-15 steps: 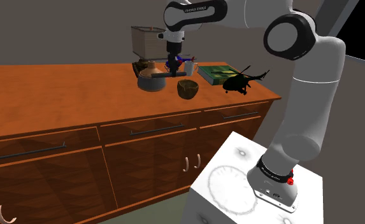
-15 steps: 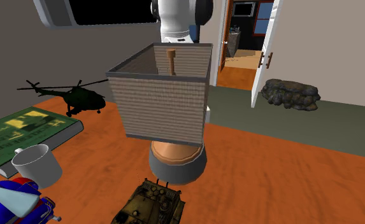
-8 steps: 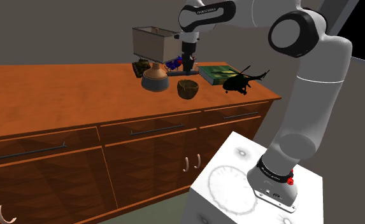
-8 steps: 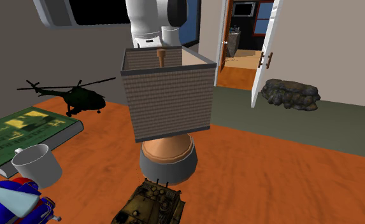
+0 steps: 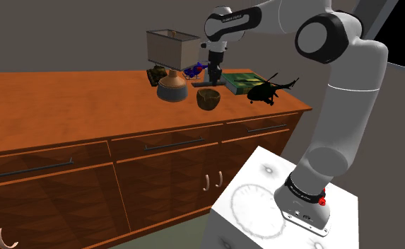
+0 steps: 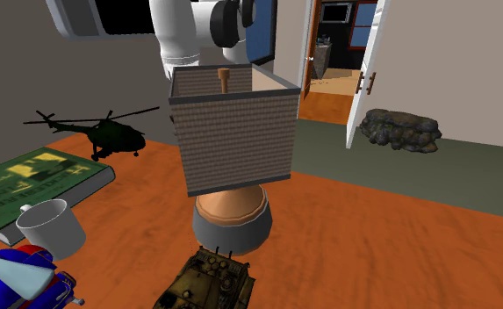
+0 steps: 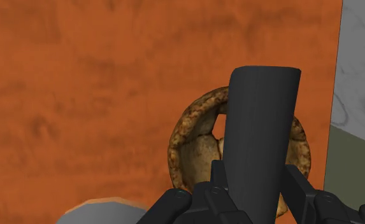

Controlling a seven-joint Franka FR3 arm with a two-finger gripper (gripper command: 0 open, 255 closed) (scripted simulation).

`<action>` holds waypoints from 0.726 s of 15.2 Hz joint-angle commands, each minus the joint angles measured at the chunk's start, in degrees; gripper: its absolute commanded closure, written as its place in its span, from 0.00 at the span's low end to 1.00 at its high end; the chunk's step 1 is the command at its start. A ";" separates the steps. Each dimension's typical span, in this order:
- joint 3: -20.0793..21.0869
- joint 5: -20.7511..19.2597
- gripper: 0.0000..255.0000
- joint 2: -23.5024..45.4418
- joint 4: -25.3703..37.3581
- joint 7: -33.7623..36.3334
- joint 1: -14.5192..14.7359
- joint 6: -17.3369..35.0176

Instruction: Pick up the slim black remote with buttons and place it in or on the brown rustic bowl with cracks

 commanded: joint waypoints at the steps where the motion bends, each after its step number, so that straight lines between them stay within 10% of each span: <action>1: 0.00 0.09 1.00 0.26 -1.20 -0.17 -0.04 1.49; 11: 0.10 0.40 1.00 1.25 -4.06 -0.41 -0.05 5.30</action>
